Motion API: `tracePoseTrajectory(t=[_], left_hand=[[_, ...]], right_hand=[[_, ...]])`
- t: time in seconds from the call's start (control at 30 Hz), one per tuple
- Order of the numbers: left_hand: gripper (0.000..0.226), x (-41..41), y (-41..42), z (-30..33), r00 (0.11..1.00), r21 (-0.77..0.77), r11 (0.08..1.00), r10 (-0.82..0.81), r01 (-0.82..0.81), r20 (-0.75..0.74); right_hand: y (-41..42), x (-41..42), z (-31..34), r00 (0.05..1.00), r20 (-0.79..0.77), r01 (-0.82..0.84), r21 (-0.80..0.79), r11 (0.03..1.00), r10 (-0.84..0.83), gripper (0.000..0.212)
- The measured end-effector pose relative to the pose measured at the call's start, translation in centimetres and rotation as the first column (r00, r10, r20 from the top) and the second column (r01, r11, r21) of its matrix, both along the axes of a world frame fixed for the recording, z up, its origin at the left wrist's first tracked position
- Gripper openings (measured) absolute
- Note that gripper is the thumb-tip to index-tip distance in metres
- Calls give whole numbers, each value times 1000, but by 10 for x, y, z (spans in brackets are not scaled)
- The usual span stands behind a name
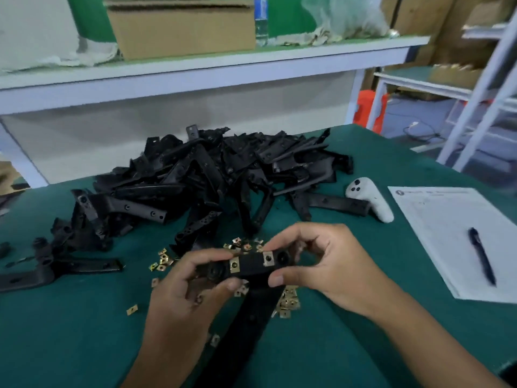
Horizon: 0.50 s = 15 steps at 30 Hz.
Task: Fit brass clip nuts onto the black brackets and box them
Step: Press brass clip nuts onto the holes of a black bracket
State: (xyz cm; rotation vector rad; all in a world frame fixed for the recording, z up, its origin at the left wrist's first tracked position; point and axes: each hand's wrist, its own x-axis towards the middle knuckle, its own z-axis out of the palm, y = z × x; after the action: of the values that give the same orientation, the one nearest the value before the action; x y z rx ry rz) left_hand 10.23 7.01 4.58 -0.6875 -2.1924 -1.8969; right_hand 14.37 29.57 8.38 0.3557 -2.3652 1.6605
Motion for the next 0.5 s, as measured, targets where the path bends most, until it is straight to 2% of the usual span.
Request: tracePoseTrajectory(t=[0.13, 0.23, 0.33, 0.5], left_hand=[[25, 23, 39, 11, 974, -115, 980, -178, 163, -141], [23, 49, 81, 17, 943, -121, 960, -271, 251, -191], [22, 80, 124, 24, 887, -125, 915, -403, 384, -224], [20, 132, 190, 31, 772, -248, 839, -543, 484, -330]], right_hand=[[31, 64, 6, 969, -161, 205, 93, 974, -189, 30], [54, 116, 10, 912, -253, 358, 104, 928, -323, 31], [81, 170, 12, 852, -266, 486, 80, 870, -452, 29], [118, 257, 6, 735, -231, 666, 66, 743, -638, 28]])
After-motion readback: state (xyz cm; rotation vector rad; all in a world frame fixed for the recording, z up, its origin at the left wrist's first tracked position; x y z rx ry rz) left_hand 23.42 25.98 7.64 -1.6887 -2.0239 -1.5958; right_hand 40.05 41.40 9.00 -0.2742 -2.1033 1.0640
